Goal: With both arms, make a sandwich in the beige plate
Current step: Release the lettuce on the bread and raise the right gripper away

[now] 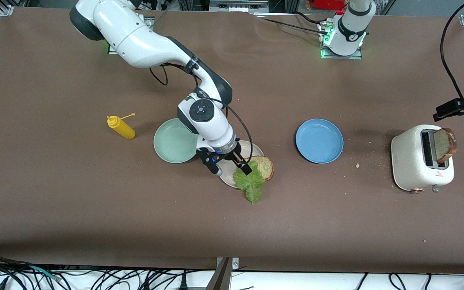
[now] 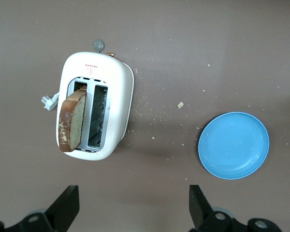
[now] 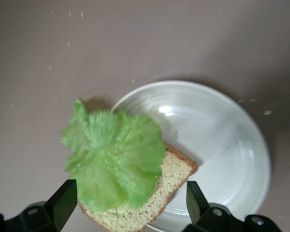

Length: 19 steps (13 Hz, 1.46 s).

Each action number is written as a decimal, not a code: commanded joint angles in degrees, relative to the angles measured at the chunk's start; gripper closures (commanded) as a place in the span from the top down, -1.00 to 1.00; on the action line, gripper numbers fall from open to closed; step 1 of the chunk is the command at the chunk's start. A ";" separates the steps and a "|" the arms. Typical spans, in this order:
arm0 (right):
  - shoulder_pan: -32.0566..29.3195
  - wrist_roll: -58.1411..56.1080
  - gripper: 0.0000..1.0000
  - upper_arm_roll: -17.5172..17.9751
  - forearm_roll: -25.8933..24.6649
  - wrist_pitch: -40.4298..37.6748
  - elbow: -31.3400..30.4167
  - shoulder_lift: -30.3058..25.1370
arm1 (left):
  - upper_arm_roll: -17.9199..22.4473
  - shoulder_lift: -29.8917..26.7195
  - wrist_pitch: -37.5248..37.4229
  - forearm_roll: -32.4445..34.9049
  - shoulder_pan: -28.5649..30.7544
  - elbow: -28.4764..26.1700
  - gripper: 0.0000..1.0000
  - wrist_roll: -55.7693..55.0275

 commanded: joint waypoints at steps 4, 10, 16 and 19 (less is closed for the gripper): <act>-8.06 -19.89 1.00 0.09 5.44 -20.39 -0.99 -11.65 | -0.16 0.43 -0.85 -0.66 0.25 1.40 1.00 1.12; -17.83 -55.56 1.00 -4.10 7.84 -46.07 -1.25 -22.81 | -0.16 0.43 -0.85 -0.66 0.25 1.40 1.00 1.12; -24.96 -84.92 1.00 -14.21 8.28 -48.48 -8.45 -31.70 | -0.16 0.43 -0.85 -0.57 0.16 1.40 1.00 1.12; -25.92 -87.80 1.00 -15.90 10.55 -44.02 -14.49 -35.56 | -0.25 0.43 -1.03 -0.66 0.16 1.40 1.00 1.12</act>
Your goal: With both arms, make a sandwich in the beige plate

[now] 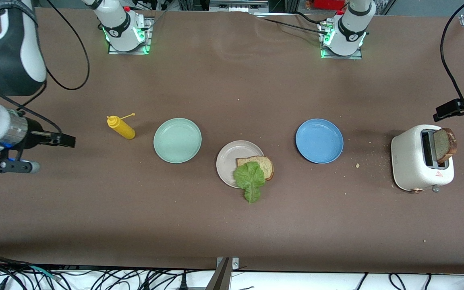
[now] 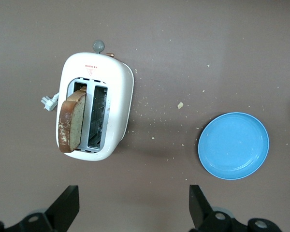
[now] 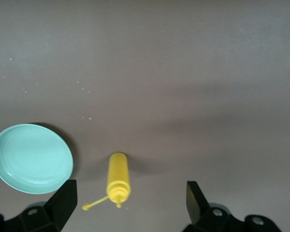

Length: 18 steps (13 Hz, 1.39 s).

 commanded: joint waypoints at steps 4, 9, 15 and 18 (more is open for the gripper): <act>-0.51 -2.14 1.00 -0.91 3.86 10.49 -15.15 -9.27 | 0.05 0.20 -0.94 -0.57 0.44 1.22 1.00 1.21; -0.60 -2.14 1.00 -1.01 3.69 9.61 -14.53 -9.45 | 0.05 0.20 -0.85 -0.48 0.96 1.22 1.00 1.38; -0.60 -2.23 1.00 -2.41 3.78 7.59 -14.53 -9.54 | 0.05 3.97 4.76 2.77 7.19 -0.01 1.00 11.74; -0.60 -3.46 1.00 -2.41 3.86 7.68 -14.44 -9.54 | 0.05 7.48 10.21 2.68 9.75 -0.45 1.00 15.53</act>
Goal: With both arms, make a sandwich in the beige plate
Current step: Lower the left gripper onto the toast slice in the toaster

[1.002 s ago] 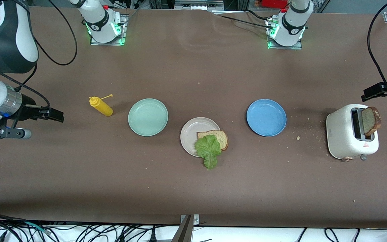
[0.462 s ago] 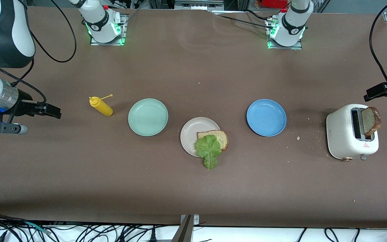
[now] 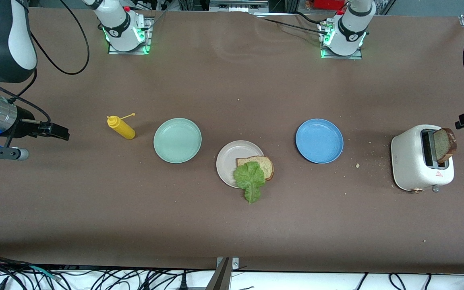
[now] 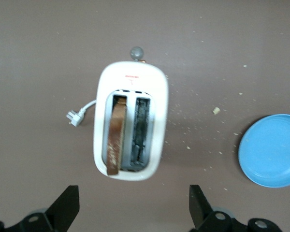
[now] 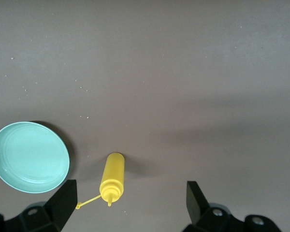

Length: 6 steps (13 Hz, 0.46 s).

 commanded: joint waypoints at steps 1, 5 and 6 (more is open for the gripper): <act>-0.21 -1.47 1.00 0.00 1.18 0.08 -2.25 -2.07 | -0.47 3.23 3.78 1.60 1.15 0.15 1.00 2.42; -0.21 -1.47 1.00 0.00 1.18 -0.01 -2.25 -2.07 | -0.47 4.65 10.90 1.34 2.46 -5.64 1.00 2.42; -0.21 -1.56 1.00 0.00 1.18 0.08 -2.16 -2.07 | -0.47 4.74 12.13 1.34 2.90 -7.04 1.00 2.42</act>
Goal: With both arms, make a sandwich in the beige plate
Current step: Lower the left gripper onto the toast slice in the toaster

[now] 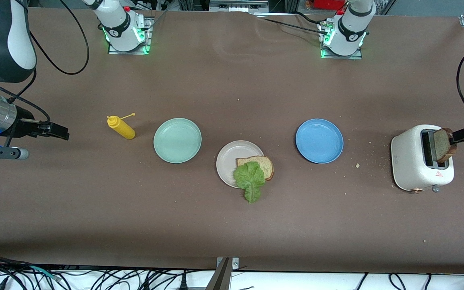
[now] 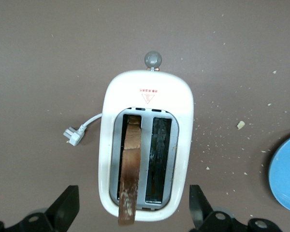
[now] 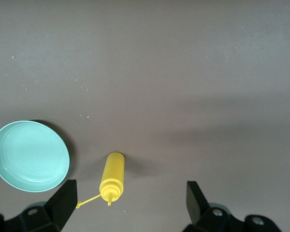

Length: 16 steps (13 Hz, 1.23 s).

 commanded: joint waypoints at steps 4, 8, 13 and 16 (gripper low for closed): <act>-0.22 -1.22 1.00 0.07 1.11 0.13 -2.23 -2.01 | -0.46 -0.54 8.49 1.34 2.33 -7.97 0.88 0.98; -0.22 -1.30 1.00 0.07 1.19 0.04 -2.23 -2.01 | -0.46 -0.01 8.50 1.69 2.77 -8.16 -1.00 4.56; -0.13 -1.22 1.00 0.25 1.19 0.13 -2.14 -2.01 | -0.63 -0.88 5.27 1.17 2.86 -5.61 -1.00 5.90; -0.13 -1.30 1.00 0.25 1.19 0.22 -2.14 -2.01 | -0.99 -1.06 -1.76 0.72 2.33 -0.79 -1.00 5.81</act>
